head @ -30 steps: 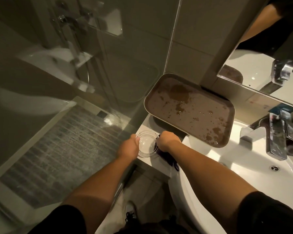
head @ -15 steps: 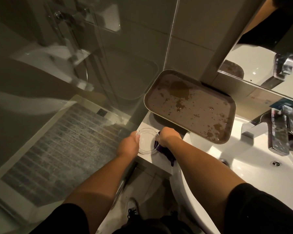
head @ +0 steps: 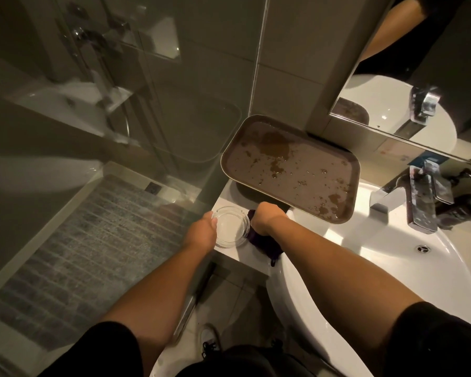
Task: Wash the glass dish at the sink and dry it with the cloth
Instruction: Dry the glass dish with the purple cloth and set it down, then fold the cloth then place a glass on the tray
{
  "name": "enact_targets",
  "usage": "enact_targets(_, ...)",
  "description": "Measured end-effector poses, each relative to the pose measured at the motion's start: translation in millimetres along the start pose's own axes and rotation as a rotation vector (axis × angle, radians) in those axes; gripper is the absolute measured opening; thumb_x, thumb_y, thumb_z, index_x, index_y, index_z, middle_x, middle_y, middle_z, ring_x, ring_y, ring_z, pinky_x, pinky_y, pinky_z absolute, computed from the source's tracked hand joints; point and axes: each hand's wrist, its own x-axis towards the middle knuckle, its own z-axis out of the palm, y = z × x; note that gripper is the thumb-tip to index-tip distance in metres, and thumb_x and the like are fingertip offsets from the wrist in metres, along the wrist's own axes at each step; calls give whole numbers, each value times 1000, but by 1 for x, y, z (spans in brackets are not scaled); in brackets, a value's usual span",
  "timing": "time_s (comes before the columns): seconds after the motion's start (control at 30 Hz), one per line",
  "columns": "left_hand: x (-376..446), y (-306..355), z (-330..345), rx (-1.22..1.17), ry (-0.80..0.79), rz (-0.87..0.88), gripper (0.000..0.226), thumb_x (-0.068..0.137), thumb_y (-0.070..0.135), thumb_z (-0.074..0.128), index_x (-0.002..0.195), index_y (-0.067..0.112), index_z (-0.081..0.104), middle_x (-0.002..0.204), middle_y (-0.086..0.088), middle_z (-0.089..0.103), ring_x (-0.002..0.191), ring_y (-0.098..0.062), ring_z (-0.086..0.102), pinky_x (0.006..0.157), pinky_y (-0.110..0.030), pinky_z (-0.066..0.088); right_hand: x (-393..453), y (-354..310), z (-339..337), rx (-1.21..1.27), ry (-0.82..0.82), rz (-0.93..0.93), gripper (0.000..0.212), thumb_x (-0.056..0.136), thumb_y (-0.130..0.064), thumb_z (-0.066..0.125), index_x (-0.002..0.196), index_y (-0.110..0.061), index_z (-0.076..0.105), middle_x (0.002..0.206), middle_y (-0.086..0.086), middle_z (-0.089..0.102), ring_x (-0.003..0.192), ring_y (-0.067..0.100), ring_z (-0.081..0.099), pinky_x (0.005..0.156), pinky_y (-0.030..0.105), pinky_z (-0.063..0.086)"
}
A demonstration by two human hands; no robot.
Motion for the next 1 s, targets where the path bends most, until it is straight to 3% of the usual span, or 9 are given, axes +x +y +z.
enact_targets(0.23, -6, 7, -7, -13, -31, -22, 46, 106, 36, 26, 147, 17, 36, 134, -18, 57, 121, -38, 55, 97, -43, 44, -10, 9, -7, 119, 45, 3, 22, 98, -19, 53, 111, -5, 63, 94, 9, 60, 89, 23, 61, 81, 30, 50)
enact_targets(0.33, -14, 12, -15, -8, -39, -71, 49, 105, 38, 30, 148, 13, 33, 136, -20, 56, 124, -40, 53, 97, -43, 44, -14, 19, -8, 212, 40, -39, 23, 97, -23, 54, 114, -11, 62, 102, 8, 65, 90, 23, 62, 79, 31, 50)
enact_targets(0.47, -28, 26, -34, -43, 133, 9, 38, 103, 41, 34, 118, 12, 52, 110, -16, 67, 100, -35, 63, 84, -41, 52, -28, 41, -12, 436, -19, -165, 18, 94, -24, 60, 111, -19, 63, 103, 5, 69, 93, 23, 66, 84, 36, 57)
enact_targets(0.57, -43, 50, -52, -228, 153, 117, 37, 101, 37, 35, 94, 9, 57, 88, -9, 64, 81, -26, 59, 67, -34, 45, -46, 55, -19, 574, -68, -261, 16, 93, -21, 62, 108, -24, 65, 102, 4, 72, 94, 24, 69, 87, 40, 59)
enact_targets(0.63, -52, 67, -64, -335, 74, 168, 40, 99, 37, 37, 91, 4, 59, 90, -13, 64, 80, -26, 57, 67, -34, 41, -61, 61, -23, 610, -70, -332, 21, 93, -18, 62, 111, -28, 67, 103, 1, 73, 95, 23, 70, 86, 39, 59)
enact_targets(0.7, -59, 82, -74, -416, -48, 191, 40, 98, 39, 38, 90, 10, 64, 95, -8, 66, 87, -24, 60, 75, -36, 44, -77, 67, -27, 560, -35, -416, 29, 94, -17, 61, 119, -33, 65, 107, -6, 71, 98, 18, 68, 86, 34, 58)
enact_targets(0.83, -74, 105, -80, -503, -297, 214, 46, 99, 46, 37, 76, 18, 66, 80, 1, 67, 79, -15, 58, 79, -35, 44, -116, 75, -33, 245, 180, -553, 39, 95, -19, 59, 125, -44, 57, 107, -22, 64, 95, 6, 62, 78, 18, 51)
enact_targets(0.93, -86, 120, -76, -528, -466, 188, 52, 99, 53, 36, 71, 20, 64, 69, 5, 65, 71, -12, 55, 77, -33, 41, -137, 84, -24, -99, 404, -598, 45, 91, -25, 64, 133, -37, 53, 116, -11, 67, 101, 12, 61, 82, 28, 53)
enact_targets(1.0, -92, 129, -72, -525, -581, 153, 50, 98, 55, 40, 71, 20, 62, 59, 7, 59, 62, -11, 50, 68, -30, 37, -147, 93, -16, -207, 517, -535, 42, 90, -29, 66, 130, -33, 54, 118, -7, 67, 104, 14, 62, 84, 26, 54)
